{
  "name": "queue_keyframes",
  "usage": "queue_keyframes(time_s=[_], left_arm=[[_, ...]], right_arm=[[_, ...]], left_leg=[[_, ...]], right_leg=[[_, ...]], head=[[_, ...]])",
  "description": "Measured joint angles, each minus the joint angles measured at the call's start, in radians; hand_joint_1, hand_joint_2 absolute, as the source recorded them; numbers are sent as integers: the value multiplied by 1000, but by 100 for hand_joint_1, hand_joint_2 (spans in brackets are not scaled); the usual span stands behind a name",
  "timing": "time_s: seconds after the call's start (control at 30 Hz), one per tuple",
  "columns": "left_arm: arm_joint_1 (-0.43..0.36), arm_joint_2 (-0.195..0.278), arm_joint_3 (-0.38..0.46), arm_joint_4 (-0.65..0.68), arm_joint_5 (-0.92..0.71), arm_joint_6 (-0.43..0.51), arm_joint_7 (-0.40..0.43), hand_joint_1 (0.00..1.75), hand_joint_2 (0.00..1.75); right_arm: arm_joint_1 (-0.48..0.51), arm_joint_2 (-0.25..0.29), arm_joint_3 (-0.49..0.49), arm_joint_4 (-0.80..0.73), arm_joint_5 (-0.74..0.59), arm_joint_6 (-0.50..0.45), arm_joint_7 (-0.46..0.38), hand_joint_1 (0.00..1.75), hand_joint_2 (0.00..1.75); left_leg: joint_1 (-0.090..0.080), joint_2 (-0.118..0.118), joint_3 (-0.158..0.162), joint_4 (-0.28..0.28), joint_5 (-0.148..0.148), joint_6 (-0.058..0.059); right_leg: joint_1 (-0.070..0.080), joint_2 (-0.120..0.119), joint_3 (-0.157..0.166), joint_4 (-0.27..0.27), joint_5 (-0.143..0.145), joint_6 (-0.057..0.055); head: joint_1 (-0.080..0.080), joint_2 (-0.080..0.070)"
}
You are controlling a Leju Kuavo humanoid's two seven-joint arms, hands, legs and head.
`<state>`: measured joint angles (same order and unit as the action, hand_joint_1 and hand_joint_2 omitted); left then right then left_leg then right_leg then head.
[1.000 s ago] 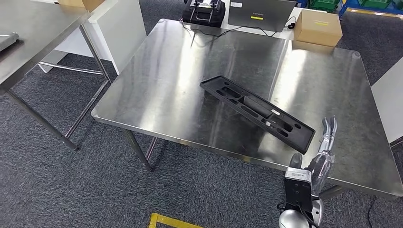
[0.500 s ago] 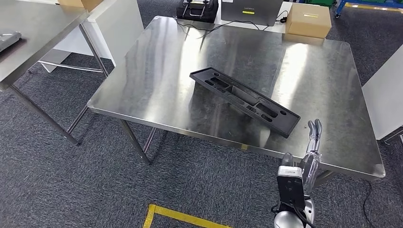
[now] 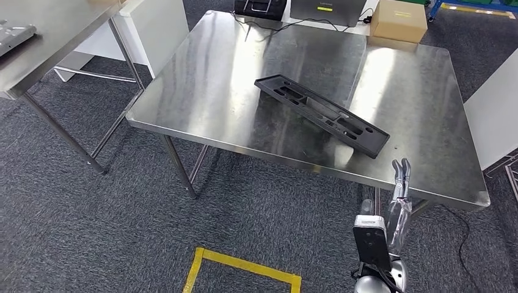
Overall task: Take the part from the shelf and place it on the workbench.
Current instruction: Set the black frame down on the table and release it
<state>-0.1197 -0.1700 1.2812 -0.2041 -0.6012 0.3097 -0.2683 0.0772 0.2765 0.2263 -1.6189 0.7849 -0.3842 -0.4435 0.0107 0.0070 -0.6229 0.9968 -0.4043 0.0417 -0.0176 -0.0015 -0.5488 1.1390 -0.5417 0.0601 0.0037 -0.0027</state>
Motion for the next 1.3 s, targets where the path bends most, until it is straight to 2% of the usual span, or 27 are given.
queue_keyframes(time_s=[0.07,0.1,0.2,0.23,0.27,0.33,0.37,0.4,0.43,0.47,0.57,0.6,0.63,0.7,0.77,0.83,0.9,0.93,0.97,1.0,1.03,1.1,1.13,1.2,1.23,1.27,1.3], left_arm=[[0,0,-1,0,-3,0,0,0,0],[0,0,-2,0,-3,0,0,0,0],[1,1,-2,0,-3,-11,-1,0,0],[1,2,-2,0,-3,-17,-2,0,0],[2,3,-2,0,-3,-24,-2,0,0],[3,4,-2,0,-3,-36,-3,0,0],[3,4,-3,0,-3,-44,-3,0,0],[3,5,-4,0,-3,-52,-3,0,0],[3,5,-4,0,-4,-60,-2,0,0],[4,6,-5,0,-4,-67,-1,0,0],[3,6,-7,0,-6,-82,1,0,0],[3,6,-8,0,-6,-84,1,0,0],[2,6,-9,0,-6,-86,1,0,0],[3,5,-10,0,-6,-86,2,0,0],[2,4,-11,0,-5,-87,3,0,0],[1,3,-11,0,-4,-88,4,0,0],[1,4,-11,0,-4,-89,4,0,0],[2,4,-11,0,-4,-90,4,0,0],[2,4,-11,0,-4,-91,4,0,0],[2,4,-11,0,-5,-92,4,0,0],[2,4,-11,0,-6,-94,4,0,0],[2,4,-12,0,-7,-97,4,0,0],[2,4,-12,0,-8,-99,4,0,0],[2,3,-12,0,-8,-100,4,0,0],[2,3,-12,0,-8,-100,4,0,0],[2,3,-12,0,-8,-100,4,0,0],[3,3,-12,0,-8,-100,4,0,0]], right_arm=[[0,1,-1,0,2,0,0,0,0],[1,1,-2,0,2,0,0,0,0],[4,3,-5,0,4,0,0,0,0],[4,3,-7,0,4,0,0,0,0],[5,4,-8,0,5,0,0,0,0],[8,4,-12,0,5,0,0,0,0],[11,4,-14,0,5,0,0,0,0],[15,4,-17,0,4,0,0,0,0],[18,3,-19,0,3,0,0,0,0],[22,3,-22,0,2,-1,1,0,0],[29,3,-31,0,-1,-2,1,0,0],[30,3,-32,0,-1,-2,0,0,0],[30,4,-33,0,-1,-2,0,0,0],[30,4,-34,0,-1,-3,0,0,0],[30,4,-35,0,-1,-3,0,0,0],[30,3,-36,0,-1,-3,0,0,0],[30,3,-37,0,-1,-3,0,0,0],[31,2,-39,0,-1,-3,0,0,0],[31,2,-40,1,-1,-3,0,0,0],[31,2,-41,1,-1,-3,0,0,0],[30,2,-42,2,-1,-3,0,0,0],[30,2,-42,2,-1,-3,0,0,0],[30,2,-43,2,-1,-3,0,0,0],[30,2,-45,2,-1,-3,0,0,0],[30,2,-46,3,-1,-4,0,0,0],[29,2,-47,3,-1,-4,0,0,0],[30,3,-48,3,-1,-4,0,0,0]], left_leg=[[-3,0,-11,2,13,-9],[-5,0,-14,3,19,-14],[-1,1,-17,1,35,-32],[3,0,-21,9,24,-38],[5,-2,-29,30,-3,-43],[9,-5,-59,128,-97,-53],[9,-5,-76,195,-140,-57],[10,-6,-86,250,-165,-61],[10,-5,-83,277,-170,-63],[11,-5,-60,265,-157,-64],[12,-7,78,76,-105,-57],[10,-8,105,33,-99,-51],[7,-10,114,14,-101,-45],[2,-11,105,11,-93,-30],[2,-7,94,3,-78,-10],[3,-3,76,-1,-59,7],[0,-2,53,0,-43,11],[-1,-1,41,0,-35,11],[-2,-1,31,1,-27,10],[-2,-2,21,1,-19,8],[-2,-2,14,1,-12,5],[-4,-4,5,1,1,-5],[-5,-4,3,2,7,-11],[-3,-4,1,-1,19,-25],[-1,-5,-3,2,19,-31],[1,-6,-9,12,5,-37],[2,-7,-20,38,-25,-41]], right_leg=[[2,1,90,-132,5,-5],[4,1,104,-162,1,-10],[6,2,89,-169,9,-31],[3,1,84,-169,16,-42],[1,-1,78,-171,24,-54],[0,-4,62,-171,42,-71],[1,-5,53,-170,51,-74],[2,-6,43,-168,60,-73],[3,-6,33,-164,67,-71],[3,-6,24,-160,72,-68],[3,-6,1,-144,81,-57],[5,-6,-3,-141,84,-52],[6,-6,-6,-139,87,-47],[8,-6,-10,-140,97,-32],[8,-4,-28,-118,82,-25],[6,-2,-70,-24,16,-34],[5,-1,-113,102,-51,-39],[5,-1,-118,138,-64,-35],[5,-1,-103,135,-59,-28],[5,-2,-68,94,-42,-20],[5,-2,-17,21,-20,-14],[9,-1,74,-121,5,-16],[11,-1,92,-158,8,-21],[15,1,86,-169,15,-33],[11,1,80,-172,20,-41],[8,0,75,-173,27,-51],[5,-1,70,-175,35,-62]], head=[[0,0],[-2,0],[-6,0],[-7,0],[-8,0],[-12,0],[-13,0],[-14,0],[-14,0],[-14,0],[-13,0],[-13,0],[-13,0],[-12,0],[-11,0],[-8,0],[-5,0],[-4,0],[-4,0],[-4,0],[-4,0],[-4,0],[-4,0],[-3,0],[-1,0],[-2,0],[-3,0]])
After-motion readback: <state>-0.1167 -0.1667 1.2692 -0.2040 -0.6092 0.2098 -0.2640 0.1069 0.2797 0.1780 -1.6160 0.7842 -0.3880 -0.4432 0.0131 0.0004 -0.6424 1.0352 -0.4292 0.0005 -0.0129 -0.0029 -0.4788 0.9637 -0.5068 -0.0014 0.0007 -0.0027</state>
